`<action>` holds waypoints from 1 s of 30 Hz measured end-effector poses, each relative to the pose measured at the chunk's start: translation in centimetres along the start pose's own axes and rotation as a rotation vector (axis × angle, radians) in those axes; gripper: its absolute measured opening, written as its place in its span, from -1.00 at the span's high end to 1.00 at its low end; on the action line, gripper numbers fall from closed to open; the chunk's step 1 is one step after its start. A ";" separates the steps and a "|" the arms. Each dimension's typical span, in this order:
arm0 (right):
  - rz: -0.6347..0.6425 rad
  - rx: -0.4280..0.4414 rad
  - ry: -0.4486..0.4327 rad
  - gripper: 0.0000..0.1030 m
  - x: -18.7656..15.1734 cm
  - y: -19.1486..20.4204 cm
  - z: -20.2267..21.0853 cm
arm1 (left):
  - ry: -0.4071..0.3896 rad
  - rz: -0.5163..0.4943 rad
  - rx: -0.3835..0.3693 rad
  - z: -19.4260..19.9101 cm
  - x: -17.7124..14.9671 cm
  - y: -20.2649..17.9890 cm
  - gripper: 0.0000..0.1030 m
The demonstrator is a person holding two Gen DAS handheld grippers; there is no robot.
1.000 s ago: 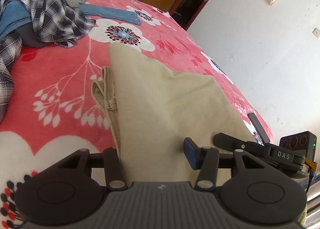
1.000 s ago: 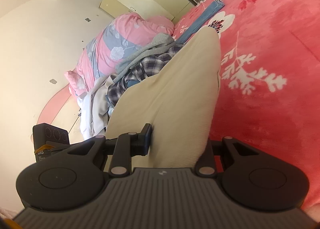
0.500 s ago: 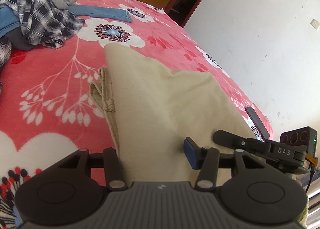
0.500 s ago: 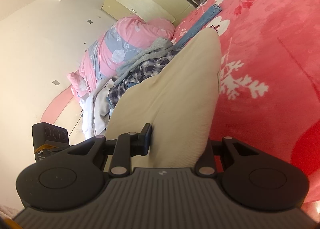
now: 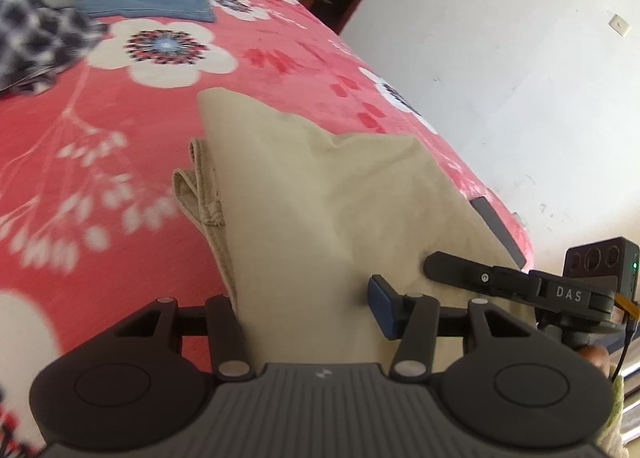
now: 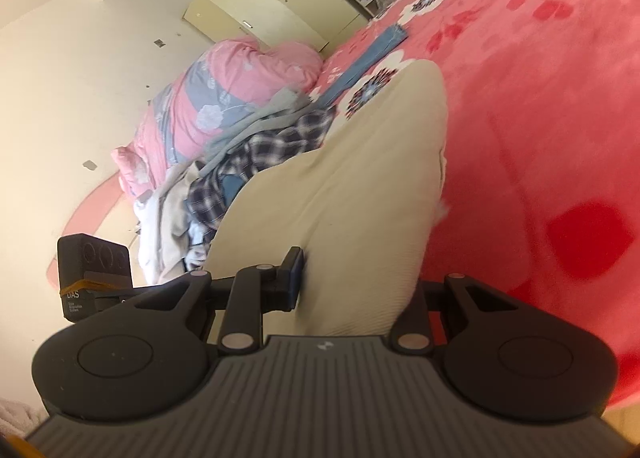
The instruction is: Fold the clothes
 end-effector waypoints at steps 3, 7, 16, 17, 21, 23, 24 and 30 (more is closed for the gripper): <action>0.027 -0.029 0.002 0.50 2.3 -1.1 0.9 | 0.004 -0.016 -0.031 -2.0 2.0 -1.3 0.00; 0.077 -0.079 0.014 0.50 6.8 -2.8 1.9 | -0.010 -0.036 -0.076 -5.3 5.6 -3.3 0.00; 0.243 -0.247 0.079 0.51 20.6 -8.2 2.5 | -0.049 -0.025 -0.157 -15.9 16.2 -7.3 0.00; 0.258 -0.268 0.087 0.51 22.3 -9.0 2.3 | -0.052 -0.018 -0.165 -17.1 17.4 -7.6 0.00; 0.328 -0.350 0.124 0.51 28.0 -12.3 1.6 | -0.061 -0.026 -0.164 -21.6 21.2 -9.1 0.00; 0.374 -0.391 0.147 0.51 30.1 -13.7 1.1 | -0.056 -0.028 -0.165 -23.7 22.6 -9.8 0.00; 0.397 -0.411 0.160 0.50 31.0 -14.3 0.8 | -0.052 -0.026 -0.170 -24.7 23.2 -10.1 0.00; 0.481 -0.514 0.221 0.48 34.6 -18.2 -0.3 | -0.039 -0.014 -0.178 -29.6 24.8 -11.3 0.00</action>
Point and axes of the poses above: each gripper's, at about its wrist camera, not at the fingertips, and z roughly against the way its jaws point, y to its left, x to its top, the point moved 6 cm from there along -z, roughly the way its jaws point, and after that the axes turned 5 degrees about y, right-handed, at the moved point
